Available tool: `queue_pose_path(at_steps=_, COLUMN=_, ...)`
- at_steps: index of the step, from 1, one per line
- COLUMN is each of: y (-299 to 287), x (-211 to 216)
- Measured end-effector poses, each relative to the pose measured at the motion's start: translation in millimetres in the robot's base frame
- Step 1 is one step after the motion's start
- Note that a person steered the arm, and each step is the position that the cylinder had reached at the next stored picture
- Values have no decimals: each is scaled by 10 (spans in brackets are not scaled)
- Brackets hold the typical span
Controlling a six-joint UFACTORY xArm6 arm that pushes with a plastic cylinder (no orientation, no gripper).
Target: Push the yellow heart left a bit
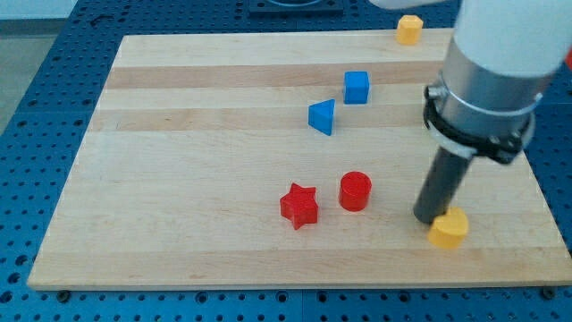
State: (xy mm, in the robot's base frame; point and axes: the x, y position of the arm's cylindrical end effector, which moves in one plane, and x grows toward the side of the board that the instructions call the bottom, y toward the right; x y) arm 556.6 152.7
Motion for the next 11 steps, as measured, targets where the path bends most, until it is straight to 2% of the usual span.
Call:
queue_pose_path(at_steps=2, y=-43, x=122)
queue_pose_path(at_steps=3, y=-305, x=191)
queue_pose_path(at_steps=5, y=-161, x=602)
queue_pose_path(at_steps=7, y=-157, x=430)
queue_pose_path(at_steps=11, y=200, x=379)
